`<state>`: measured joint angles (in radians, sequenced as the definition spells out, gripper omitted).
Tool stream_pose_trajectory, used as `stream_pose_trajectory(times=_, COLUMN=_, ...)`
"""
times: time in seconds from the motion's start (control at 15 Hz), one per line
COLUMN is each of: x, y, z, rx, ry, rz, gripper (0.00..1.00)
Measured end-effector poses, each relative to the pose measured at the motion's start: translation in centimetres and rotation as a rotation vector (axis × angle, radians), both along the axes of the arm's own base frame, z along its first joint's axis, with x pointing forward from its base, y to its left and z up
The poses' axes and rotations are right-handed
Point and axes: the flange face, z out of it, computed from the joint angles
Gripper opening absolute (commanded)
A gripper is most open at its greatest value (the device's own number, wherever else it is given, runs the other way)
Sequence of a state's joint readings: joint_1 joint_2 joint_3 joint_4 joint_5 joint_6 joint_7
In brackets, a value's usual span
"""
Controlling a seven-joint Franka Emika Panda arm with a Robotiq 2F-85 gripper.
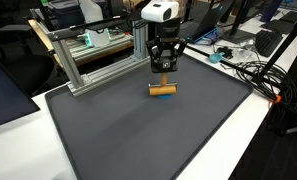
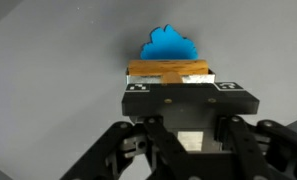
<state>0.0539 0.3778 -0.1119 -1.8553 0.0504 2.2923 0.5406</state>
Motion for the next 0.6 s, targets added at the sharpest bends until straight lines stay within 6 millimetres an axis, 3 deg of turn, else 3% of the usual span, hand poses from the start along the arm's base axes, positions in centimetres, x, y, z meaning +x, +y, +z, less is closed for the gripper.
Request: stream_pose_trajectory(times=0.6, x=0.3, y=0.1, z=-1.5, rx=-0.012, ry=-0.008, rz=0.003, gripper=0.22)
